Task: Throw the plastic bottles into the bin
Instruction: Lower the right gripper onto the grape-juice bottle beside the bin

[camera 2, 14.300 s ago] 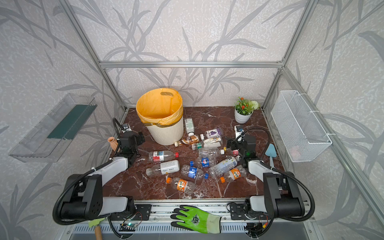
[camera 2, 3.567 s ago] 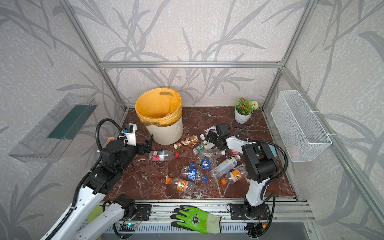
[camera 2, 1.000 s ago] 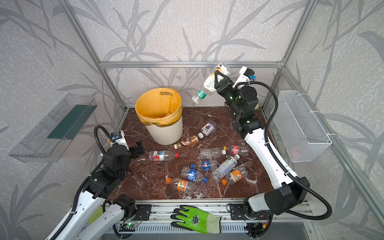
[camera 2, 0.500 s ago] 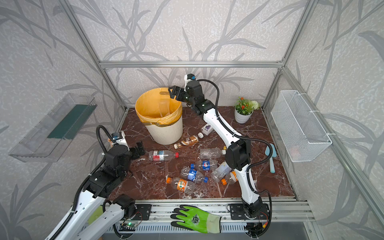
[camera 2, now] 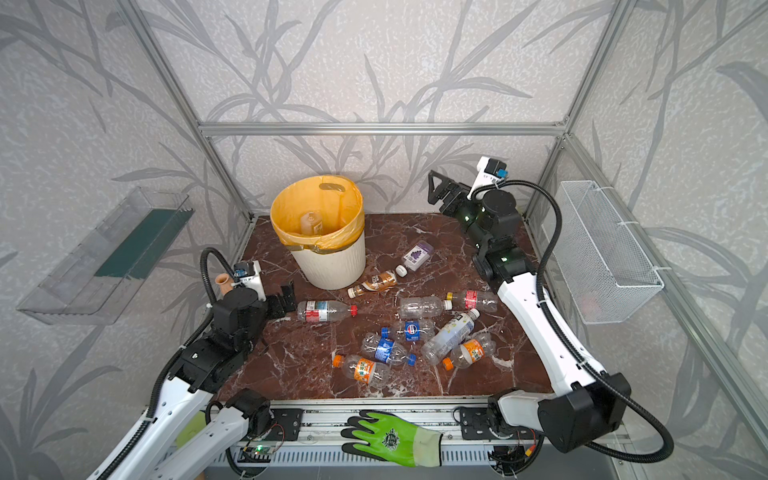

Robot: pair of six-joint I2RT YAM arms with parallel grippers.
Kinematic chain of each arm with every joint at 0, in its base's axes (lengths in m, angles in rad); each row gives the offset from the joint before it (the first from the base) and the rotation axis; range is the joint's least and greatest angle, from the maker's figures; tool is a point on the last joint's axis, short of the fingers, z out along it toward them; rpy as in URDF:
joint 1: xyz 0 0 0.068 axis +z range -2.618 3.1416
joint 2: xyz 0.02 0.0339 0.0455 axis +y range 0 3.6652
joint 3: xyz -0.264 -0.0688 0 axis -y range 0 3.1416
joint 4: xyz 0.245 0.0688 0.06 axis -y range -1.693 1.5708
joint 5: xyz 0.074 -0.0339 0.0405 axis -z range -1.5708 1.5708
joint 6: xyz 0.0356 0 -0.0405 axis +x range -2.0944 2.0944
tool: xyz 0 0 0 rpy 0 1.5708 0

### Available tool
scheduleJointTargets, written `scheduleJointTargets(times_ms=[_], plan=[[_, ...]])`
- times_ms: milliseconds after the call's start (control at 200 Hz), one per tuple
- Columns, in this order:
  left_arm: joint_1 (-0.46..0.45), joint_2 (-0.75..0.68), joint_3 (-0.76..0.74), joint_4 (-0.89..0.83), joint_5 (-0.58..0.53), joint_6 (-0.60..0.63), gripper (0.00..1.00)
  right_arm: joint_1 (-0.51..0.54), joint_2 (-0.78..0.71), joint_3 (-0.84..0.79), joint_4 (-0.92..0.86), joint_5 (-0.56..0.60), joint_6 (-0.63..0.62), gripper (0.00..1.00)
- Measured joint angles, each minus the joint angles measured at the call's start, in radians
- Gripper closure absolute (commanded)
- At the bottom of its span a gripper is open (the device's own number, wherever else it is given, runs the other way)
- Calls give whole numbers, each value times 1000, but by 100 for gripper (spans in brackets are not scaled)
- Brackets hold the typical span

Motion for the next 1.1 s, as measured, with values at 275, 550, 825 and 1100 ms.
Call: scheduleJointTargets(times_ms=[275,550,825,1100], plan=[[0,0,0,3,23,-1,1,-6,261,-221,-95,-13,95,1],[0,17,-2,3,26,-1,1,75,465,16,-217,43,76,1],[0,21,-6,-5,26,0,1,125,678,276,-433,150,63,1],[0,20,-23,-5,26,0,1,127,769,404,-589,221,84,1]])
